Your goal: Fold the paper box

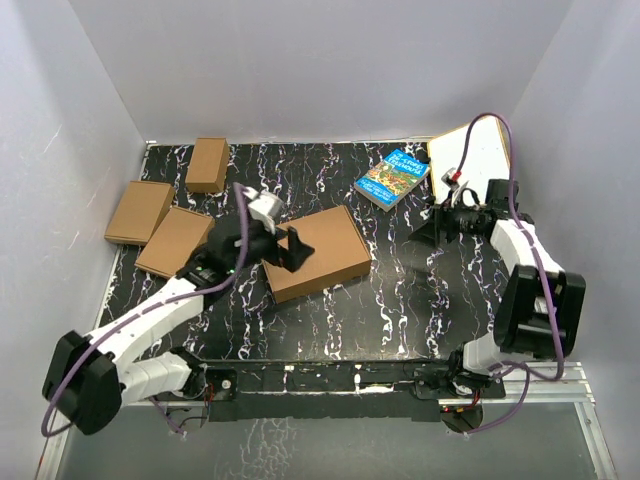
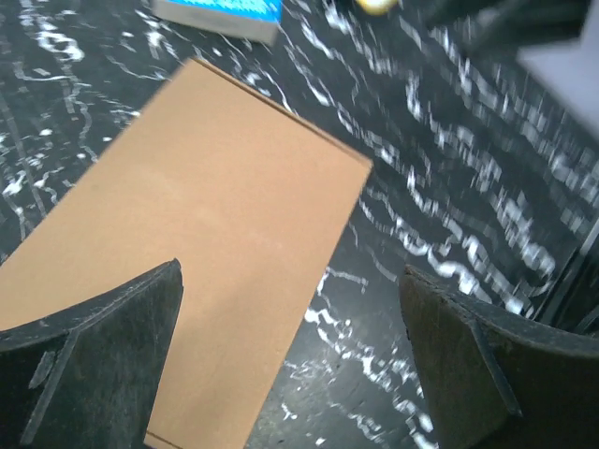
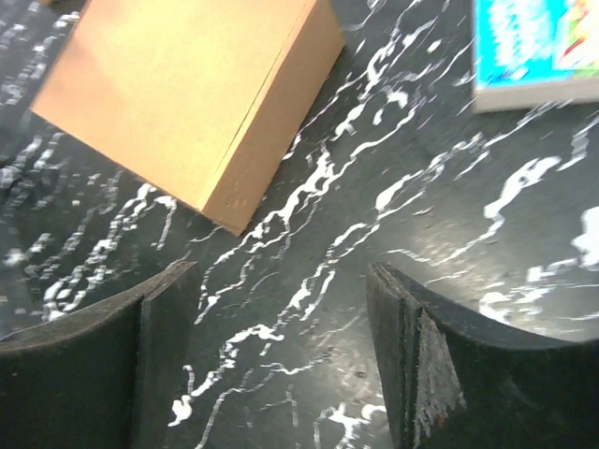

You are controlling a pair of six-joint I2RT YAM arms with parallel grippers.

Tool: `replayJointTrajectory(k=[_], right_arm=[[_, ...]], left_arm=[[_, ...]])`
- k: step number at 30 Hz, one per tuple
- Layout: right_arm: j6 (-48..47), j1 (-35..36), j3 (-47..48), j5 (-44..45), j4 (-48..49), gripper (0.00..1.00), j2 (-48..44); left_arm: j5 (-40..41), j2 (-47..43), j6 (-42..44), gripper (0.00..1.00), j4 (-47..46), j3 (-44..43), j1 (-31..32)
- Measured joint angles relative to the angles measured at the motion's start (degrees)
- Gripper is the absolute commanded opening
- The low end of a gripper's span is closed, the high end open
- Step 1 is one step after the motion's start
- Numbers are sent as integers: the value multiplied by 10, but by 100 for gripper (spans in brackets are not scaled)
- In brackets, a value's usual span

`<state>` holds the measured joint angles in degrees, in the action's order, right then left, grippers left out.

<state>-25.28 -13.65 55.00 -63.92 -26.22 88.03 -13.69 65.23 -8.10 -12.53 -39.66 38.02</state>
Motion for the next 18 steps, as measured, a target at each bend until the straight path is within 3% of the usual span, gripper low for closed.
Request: replayJointTrajectory(k=[2, 7, 10, 18], right_arm=[[-22, 1, 3, 26, -1, 99, -45], [-58, 0, 60, 82, 7, 100, -136], [-17, -2, 178, 112, -4, 100, -131], [141, -10, 425, 160, -2, 100, -124]], left_arm=[[-9, -27, -70, 97, -15, 12, -50], [-45, -45, -196, 97, 3, -8, -207], [-55, -36, -230, 97, 55, -71, -289], [-79, -6, -225, 97, 169, -356, -323]])
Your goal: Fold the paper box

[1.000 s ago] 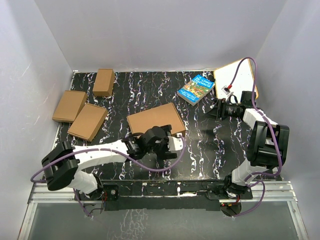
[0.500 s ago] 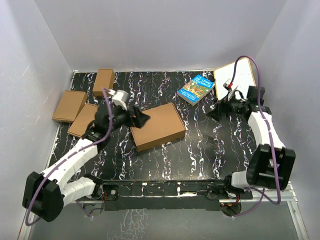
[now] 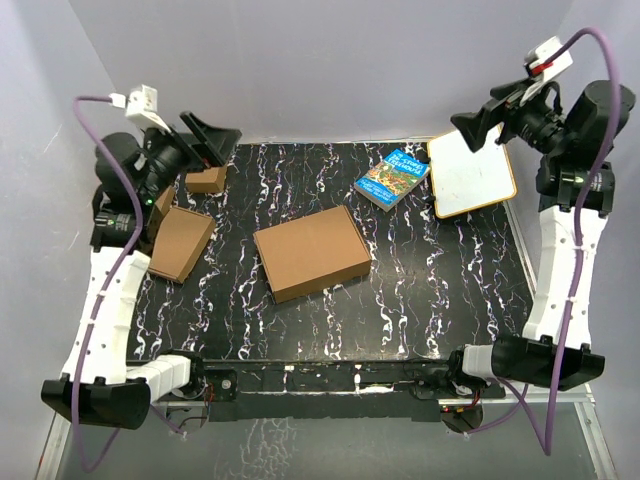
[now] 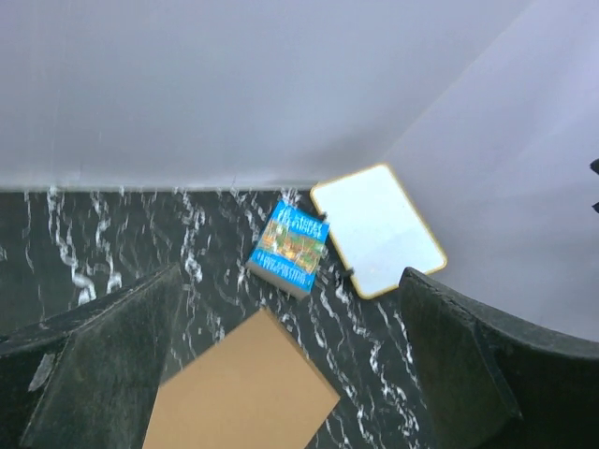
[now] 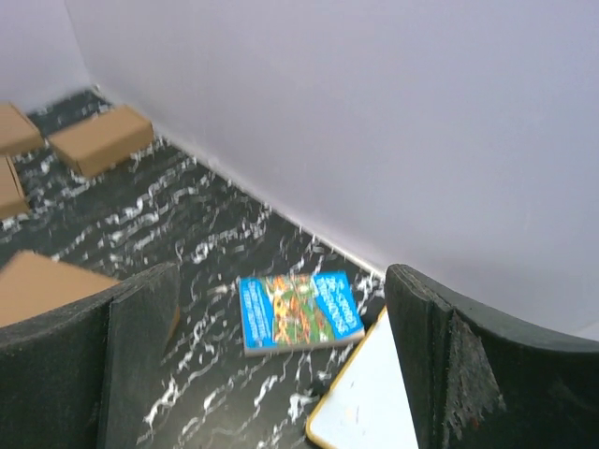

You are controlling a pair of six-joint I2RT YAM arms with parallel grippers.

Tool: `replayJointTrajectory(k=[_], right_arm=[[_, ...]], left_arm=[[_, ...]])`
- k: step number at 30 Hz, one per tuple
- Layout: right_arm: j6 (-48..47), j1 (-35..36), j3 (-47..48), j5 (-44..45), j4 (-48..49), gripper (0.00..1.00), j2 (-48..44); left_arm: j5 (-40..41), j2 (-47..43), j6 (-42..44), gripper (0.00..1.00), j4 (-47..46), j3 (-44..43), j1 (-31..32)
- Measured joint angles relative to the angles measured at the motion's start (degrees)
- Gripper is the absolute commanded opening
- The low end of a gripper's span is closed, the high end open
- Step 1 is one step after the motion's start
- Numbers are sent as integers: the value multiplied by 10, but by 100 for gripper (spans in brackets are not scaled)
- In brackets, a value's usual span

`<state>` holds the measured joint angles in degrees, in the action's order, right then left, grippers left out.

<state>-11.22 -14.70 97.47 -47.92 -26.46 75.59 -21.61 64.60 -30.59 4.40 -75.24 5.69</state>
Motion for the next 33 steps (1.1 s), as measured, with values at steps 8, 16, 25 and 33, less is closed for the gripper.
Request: replayJointTrajectory(k=[8, 16, 25, 33], right_arm=[[90, 0, 112, 2, -21, 100, -5], [163, 0, 115, 51, -35, 100, -11], [174, 0, 114, 73, -35, 100, -13], [174, 0, 102, 79, -34, 100, -20]], left_arm=[[-27, 3, 14, 97, 48, -137, 0], [-42, 9, 23, 97, 84, -143, 0], [-44, 10, 32, 97, 100, -143, 0], [-46, 10, 36, 97, 104, -139, 0]])
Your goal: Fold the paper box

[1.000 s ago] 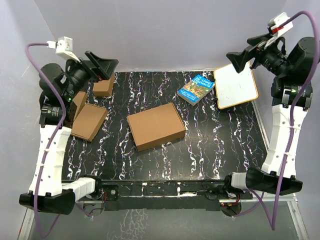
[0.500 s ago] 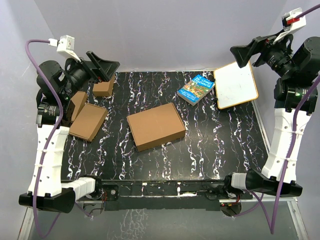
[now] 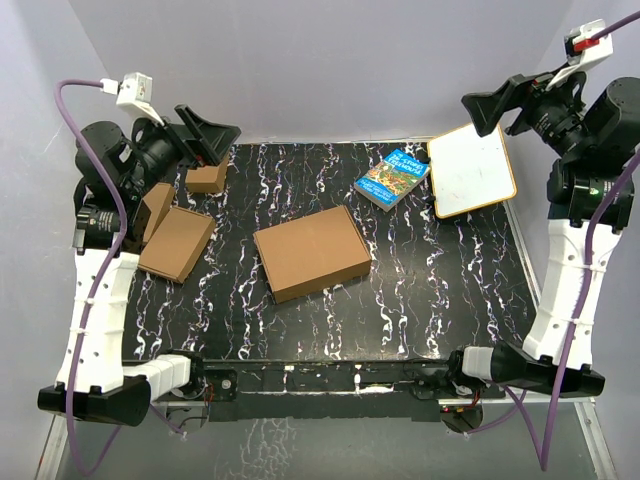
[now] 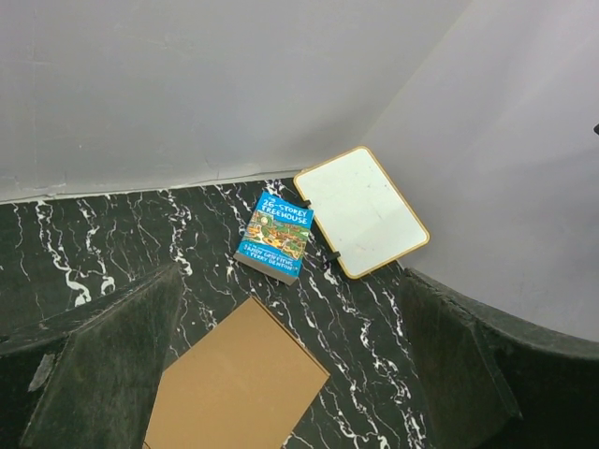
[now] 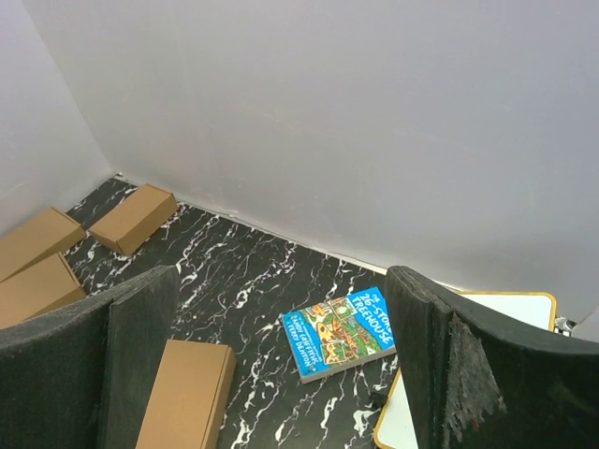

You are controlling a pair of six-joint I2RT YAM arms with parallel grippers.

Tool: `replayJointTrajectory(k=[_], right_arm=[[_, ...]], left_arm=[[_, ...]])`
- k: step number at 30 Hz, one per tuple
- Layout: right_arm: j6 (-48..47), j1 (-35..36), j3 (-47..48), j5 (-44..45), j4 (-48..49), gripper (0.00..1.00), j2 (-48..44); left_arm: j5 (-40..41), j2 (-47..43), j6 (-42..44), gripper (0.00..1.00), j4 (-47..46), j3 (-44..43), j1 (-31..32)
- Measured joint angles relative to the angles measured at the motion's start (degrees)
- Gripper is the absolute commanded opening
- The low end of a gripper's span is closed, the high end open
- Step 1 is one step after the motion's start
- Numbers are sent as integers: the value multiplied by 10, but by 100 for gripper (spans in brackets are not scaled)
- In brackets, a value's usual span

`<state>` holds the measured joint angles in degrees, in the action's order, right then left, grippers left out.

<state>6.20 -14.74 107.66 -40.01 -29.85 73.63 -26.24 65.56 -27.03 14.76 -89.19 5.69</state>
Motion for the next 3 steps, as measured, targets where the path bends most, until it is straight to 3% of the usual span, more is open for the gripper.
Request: replayJointTrajectory(k=[3], right_arm=[[0, 0, -7, -1, 0, 100, -2]], left_arm=[[-1, 0, 0, 97, 2, 1, 0]])
